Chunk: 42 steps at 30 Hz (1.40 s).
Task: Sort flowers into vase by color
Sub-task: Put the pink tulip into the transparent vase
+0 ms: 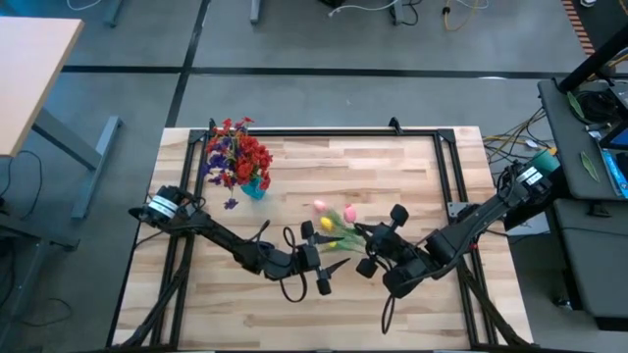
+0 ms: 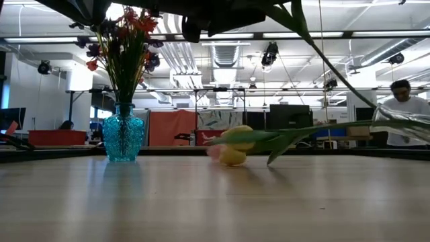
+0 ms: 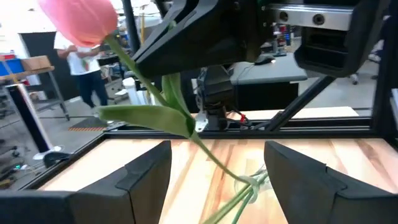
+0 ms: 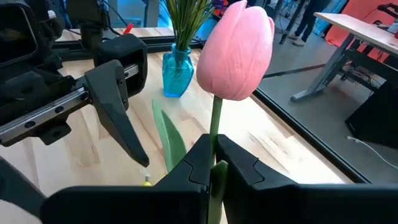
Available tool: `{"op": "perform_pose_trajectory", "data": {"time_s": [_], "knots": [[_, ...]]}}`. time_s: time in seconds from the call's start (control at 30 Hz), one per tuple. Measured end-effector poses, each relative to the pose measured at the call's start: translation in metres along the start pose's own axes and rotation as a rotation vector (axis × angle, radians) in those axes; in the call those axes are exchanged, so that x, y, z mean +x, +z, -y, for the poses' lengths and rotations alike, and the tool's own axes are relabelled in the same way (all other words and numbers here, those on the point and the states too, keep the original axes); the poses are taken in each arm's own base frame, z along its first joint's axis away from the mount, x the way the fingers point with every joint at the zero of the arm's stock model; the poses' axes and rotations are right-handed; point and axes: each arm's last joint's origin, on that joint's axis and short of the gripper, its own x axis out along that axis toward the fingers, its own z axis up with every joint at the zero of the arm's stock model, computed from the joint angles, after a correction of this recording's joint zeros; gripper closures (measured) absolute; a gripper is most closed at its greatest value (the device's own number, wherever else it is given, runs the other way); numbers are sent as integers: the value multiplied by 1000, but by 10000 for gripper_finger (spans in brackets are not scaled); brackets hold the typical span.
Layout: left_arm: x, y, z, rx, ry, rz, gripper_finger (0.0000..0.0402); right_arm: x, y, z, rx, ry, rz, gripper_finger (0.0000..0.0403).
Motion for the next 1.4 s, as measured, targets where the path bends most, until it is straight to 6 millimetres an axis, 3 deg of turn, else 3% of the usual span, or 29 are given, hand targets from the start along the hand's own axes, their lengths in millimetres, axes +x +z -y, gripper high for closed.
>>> {"op": "perform_pose_trajectory", "data": {"time_s": [0.43, 0.67, 0.87, 1.07, 1.4], "knots": [[-5, 0, 5, 25, 6, -5, 161, 0, 0, 0, -1, 18, -13, 390], [-9, -16, 16, 153, -302, -117, 161, 0, 0, 0, -2, 18, -13, 390], [-7, -29, 19, 100, -308, -157, 161, 0, 0, -1, -2, 18, -13, 390], [3, -54, 28, 138, -232, -173, 143, 0, 0, -1, 3, 20, -11, 390], [38, -77, 61, 223, -153, -149, 91, 0, 1, -1, 6, 28, -14, 390]]}}
